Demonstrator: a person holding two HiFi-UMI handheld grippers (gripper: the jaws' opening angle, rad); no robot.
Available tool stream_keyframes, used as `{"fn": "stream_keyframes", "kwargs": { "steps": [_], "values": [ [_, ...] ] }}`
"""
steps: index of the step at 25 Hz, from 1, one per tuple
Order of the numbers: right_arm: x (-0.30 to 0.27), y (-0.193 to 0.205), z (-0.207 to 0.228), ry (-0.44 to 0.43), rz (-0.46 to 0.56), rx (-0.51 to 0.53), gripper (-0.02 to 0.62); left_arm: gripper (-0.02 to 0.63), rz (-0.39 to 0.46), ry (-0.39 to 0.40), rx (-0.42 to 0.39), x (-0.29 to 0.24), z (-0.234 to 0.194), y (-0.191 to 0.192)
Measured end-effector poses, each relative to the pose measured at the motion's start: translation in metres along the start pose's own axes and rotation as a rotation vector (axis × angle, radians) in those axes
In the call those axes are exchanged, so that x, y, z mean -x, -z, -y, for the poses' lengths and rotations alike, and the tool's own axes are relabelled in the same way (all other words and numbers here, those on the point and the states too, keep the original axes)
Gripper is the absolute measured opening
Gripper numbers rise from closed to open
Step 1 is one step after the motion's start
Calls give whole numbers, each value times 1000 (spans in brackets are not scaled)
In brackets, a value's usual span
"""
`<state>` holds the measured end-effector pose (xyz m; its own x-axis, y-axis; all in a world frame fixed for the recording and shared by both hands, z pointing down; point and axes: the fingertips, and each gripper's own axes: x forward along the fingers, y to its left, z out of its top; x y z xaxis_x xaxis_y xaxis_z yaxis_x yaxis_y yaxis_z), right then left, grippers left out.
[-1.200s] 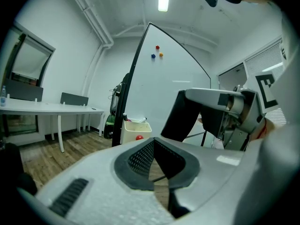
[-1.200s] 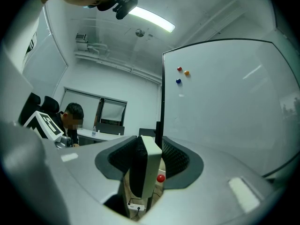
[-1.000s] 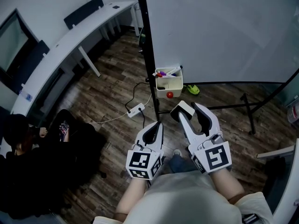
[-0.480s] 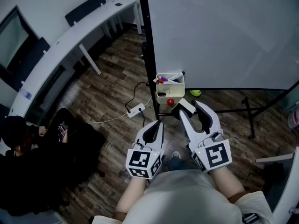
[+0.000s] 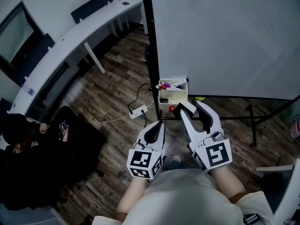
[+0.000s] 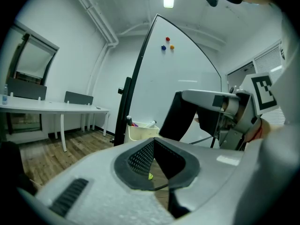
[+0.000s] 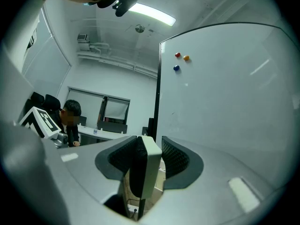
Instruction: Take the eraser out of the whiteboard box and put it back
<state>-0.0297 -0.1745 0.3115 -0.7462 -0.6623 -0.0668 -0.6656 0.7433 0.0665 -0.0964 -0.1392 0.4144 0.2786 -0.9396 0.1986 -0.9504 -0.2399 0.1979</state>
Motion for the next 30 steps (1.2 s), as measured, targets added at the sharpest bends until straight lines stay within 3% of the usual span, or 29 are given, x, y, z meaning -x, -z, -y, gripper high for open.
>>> {"fn": "stream_keyframes", "kwargs": {
  "steps": [30],
  "values": [
    [-54,26,46,-104,-10,11,175,0,35,-105,18,-55,-23,-8]
  ]
}}
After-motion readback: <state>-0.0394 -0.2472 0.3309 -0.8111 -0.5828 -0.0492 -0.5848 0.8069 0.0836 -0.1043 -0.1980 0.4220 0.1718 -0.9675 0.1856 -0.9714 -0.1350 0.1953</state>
